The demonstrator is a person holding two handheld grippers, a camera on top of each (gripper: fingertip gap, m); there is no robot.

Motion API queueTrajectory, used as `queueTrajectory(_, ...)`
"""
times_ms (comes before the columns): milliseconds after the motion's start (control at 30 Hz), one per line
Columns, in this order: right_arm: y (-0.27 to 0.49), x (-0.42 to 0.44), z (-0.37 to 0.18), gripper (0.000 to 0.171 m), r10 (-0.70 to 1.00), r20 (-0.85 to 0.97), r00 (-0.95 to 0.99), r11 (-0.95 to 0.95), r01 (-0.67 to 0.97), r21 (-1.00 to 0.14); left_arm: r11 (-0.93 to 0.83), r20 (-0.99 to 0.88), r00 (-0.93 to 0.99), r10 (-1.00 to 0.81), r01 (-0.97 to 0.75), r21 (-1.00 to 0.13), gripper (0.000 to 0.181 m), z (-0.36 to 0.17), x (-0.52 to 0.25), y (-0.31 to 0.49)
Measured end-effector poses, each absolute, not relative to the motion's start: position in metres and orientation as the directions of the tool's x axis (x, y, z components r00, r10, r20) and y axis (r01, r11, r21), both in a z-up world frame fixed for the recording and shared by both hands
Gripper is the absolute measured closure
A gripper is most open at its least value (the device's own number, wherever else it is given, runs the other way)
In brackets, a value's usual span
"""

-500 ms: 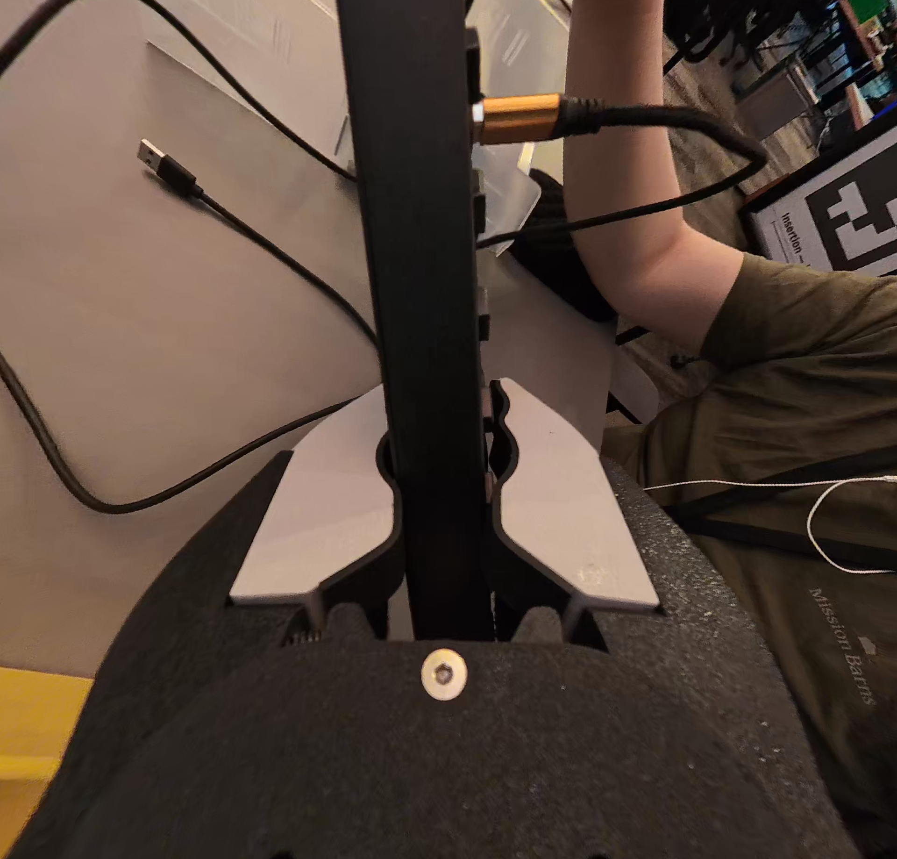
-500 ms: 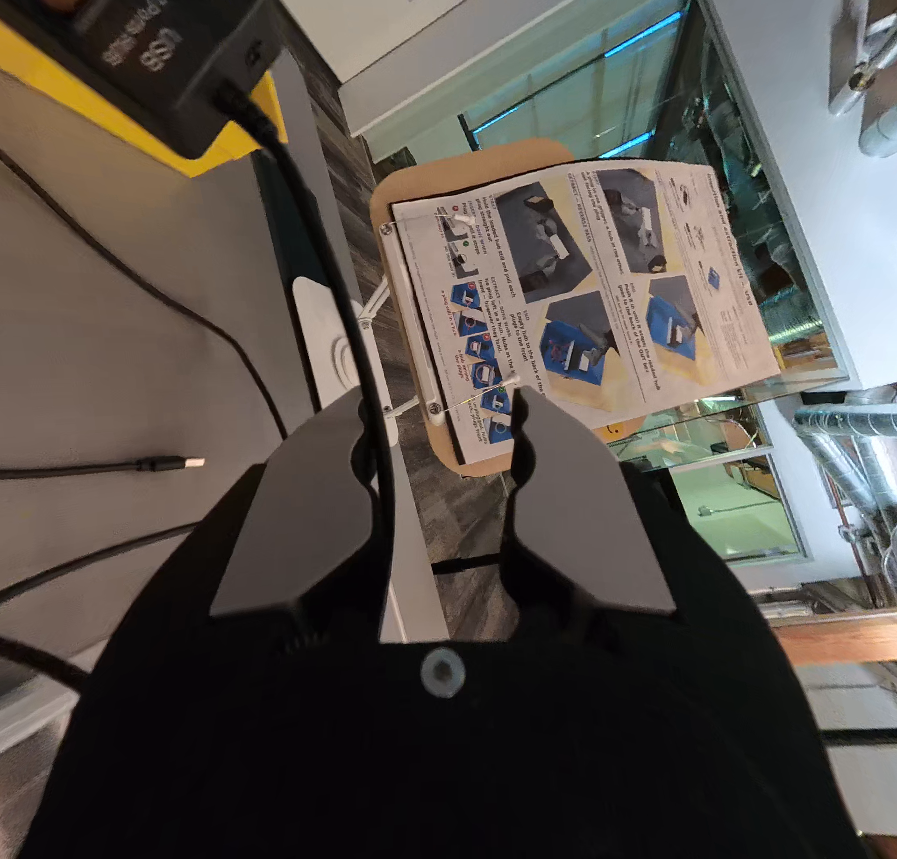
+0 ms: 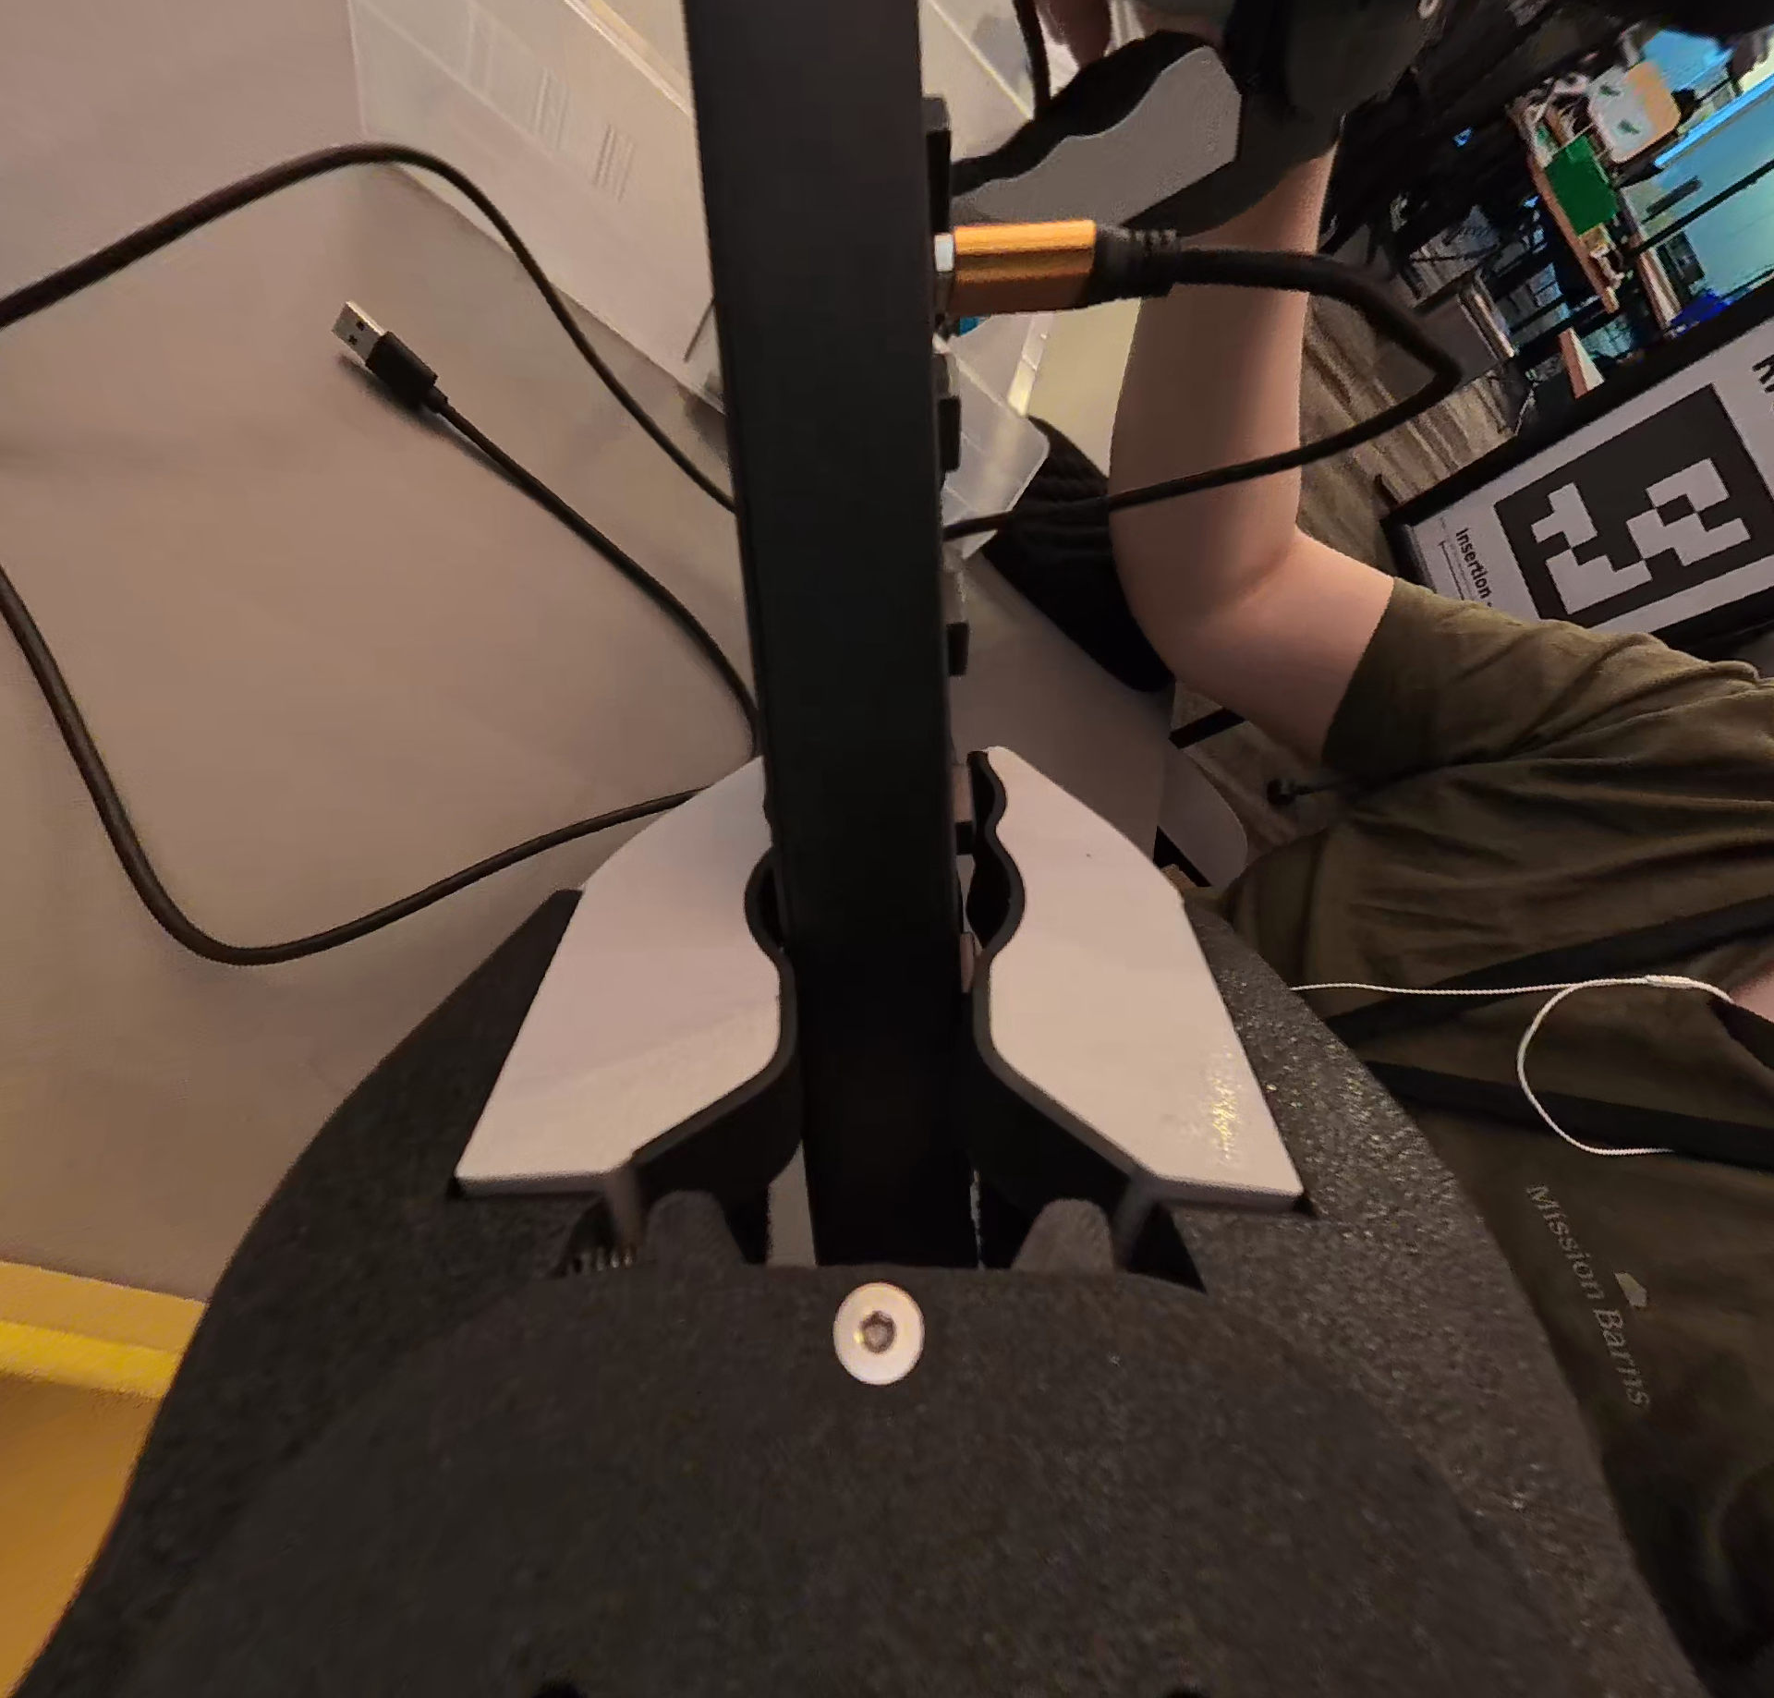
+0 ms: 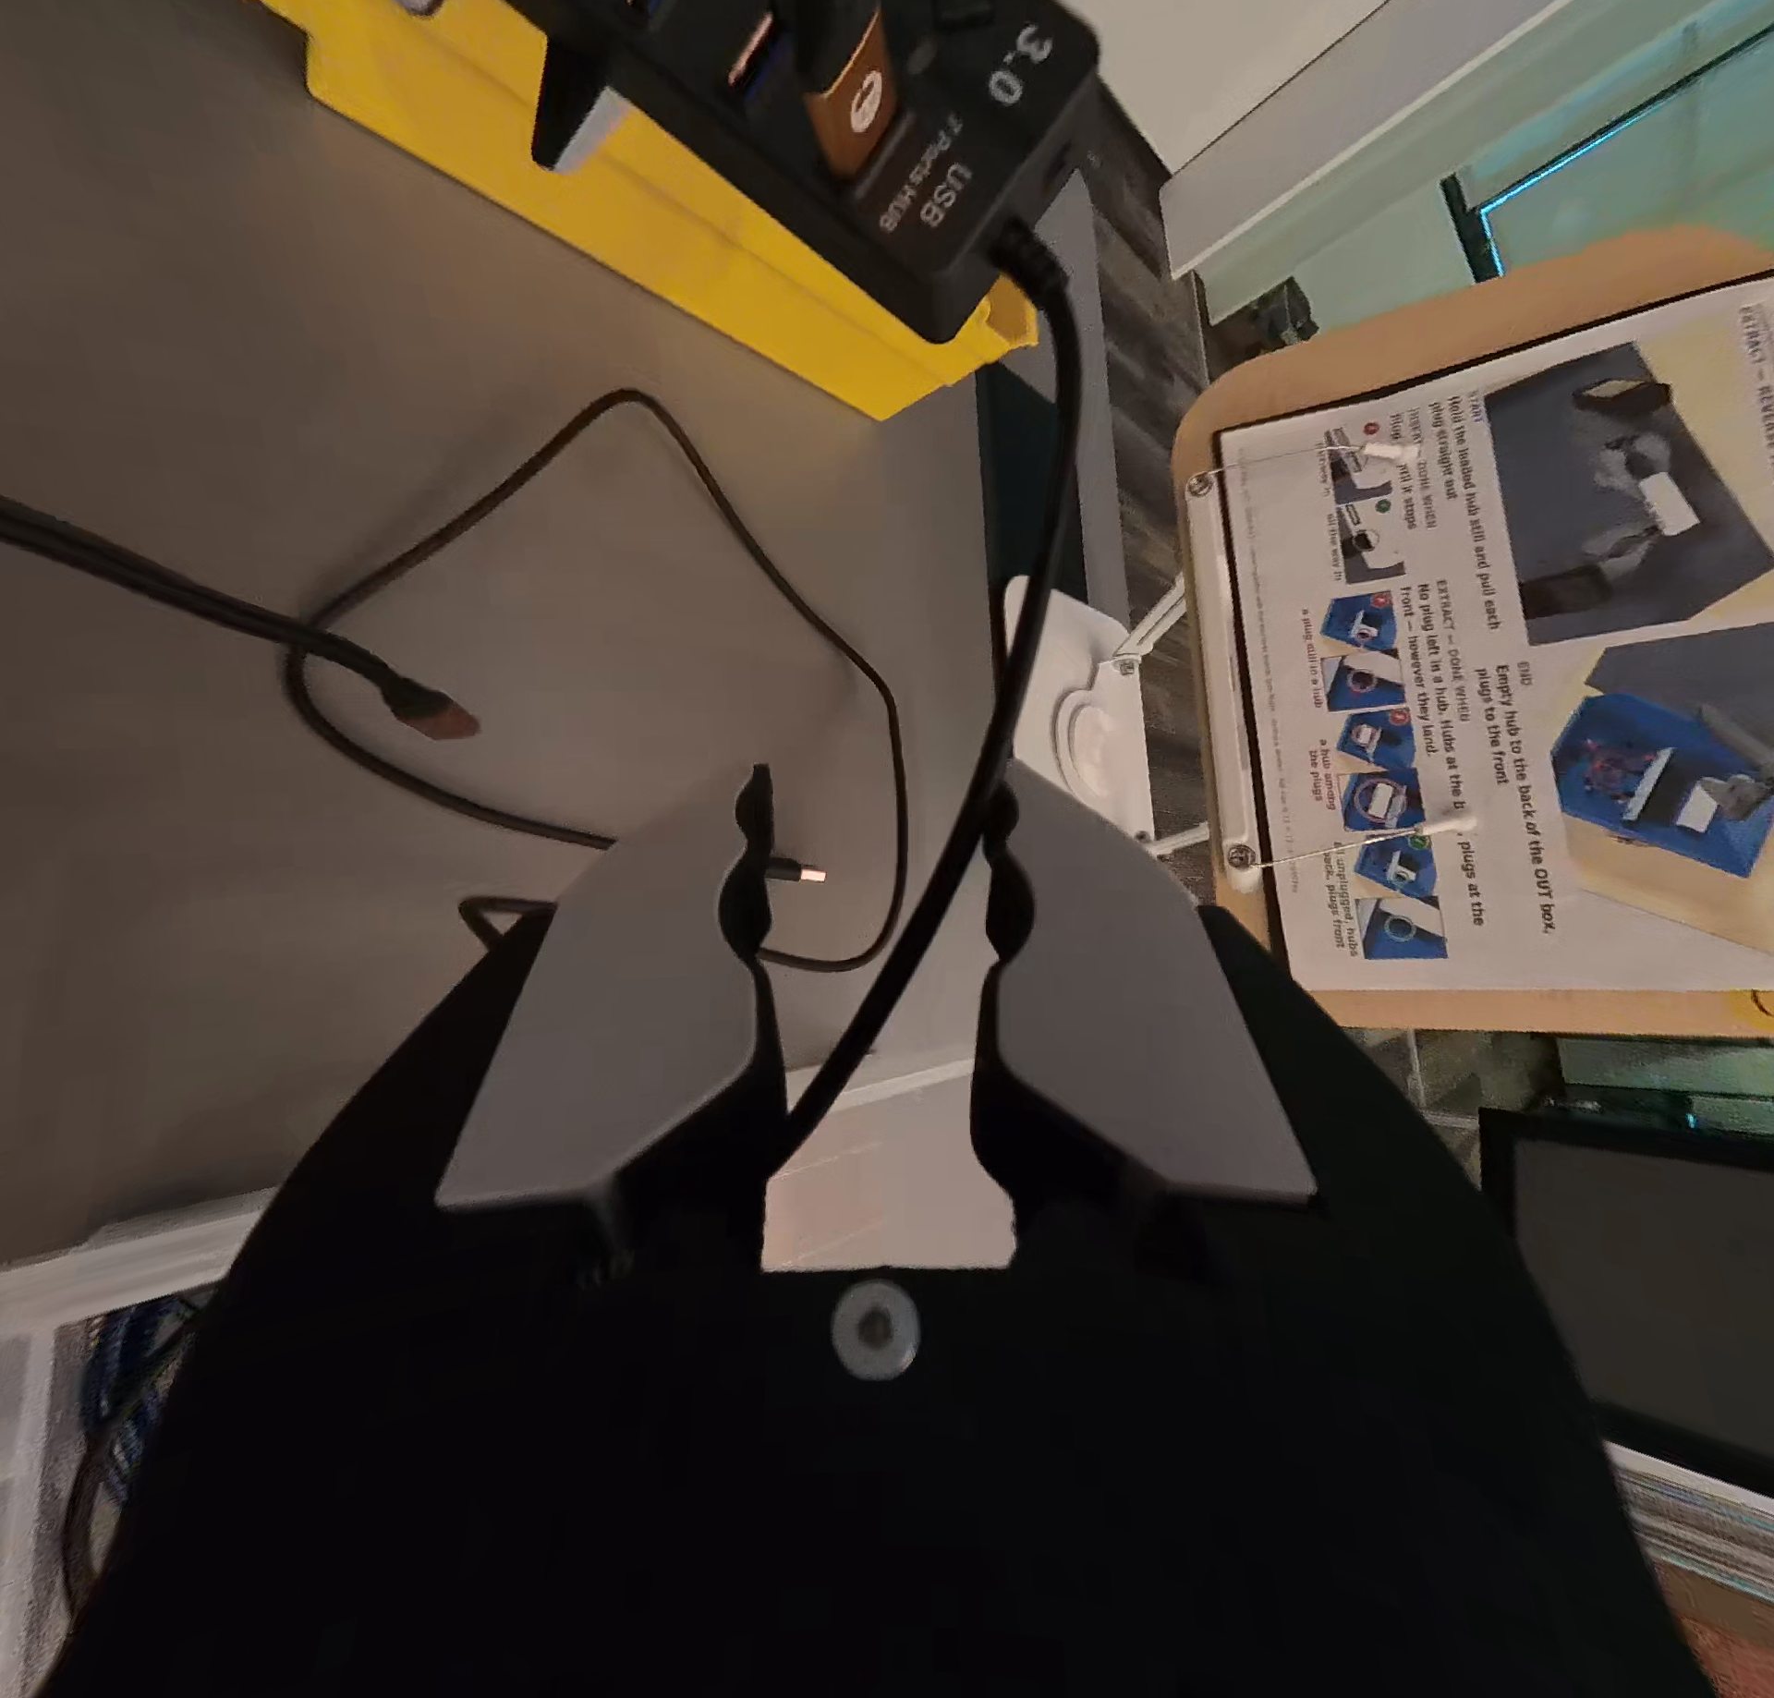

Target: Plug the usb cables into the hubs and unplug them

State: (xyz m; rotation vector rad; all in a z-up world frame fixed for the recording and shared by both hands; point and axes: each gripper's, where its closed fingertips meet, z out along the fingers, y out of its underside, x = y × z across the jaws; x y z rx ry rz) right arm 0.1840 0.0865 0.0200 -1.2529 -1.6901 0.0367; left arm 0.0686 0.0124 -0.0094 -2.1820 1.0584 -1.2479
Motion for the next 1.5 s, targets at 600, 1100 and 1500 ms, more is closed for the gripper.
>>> queueTrajectory(600,0.062,0.168,0.07,0.118,0.719,0.688,0.104,0.576,0.465,-0.672,-0.637,0.592,0.242,-0.769,-0.368,-0.677,0.149,0.002,0.078,0.005)
queueTrajectory(1100,-0.08,0.155,0.187,0.119,1.0,0.0,-0.028,0.0,-0.01,-1.0,-0.603,0.547,0.295,-0.784,-0.147,-0.784,0.15,0.033,0.067,0.033)
queueTrajectory(1500,0.033,0.081,0.113,0.119,0.858,-0.119,0.501,-0.122,-0.026,-0.992,-0.429,0.402,0.421,-0.813,0.035,-0.903,0.15,0.064,0.074,0.067)
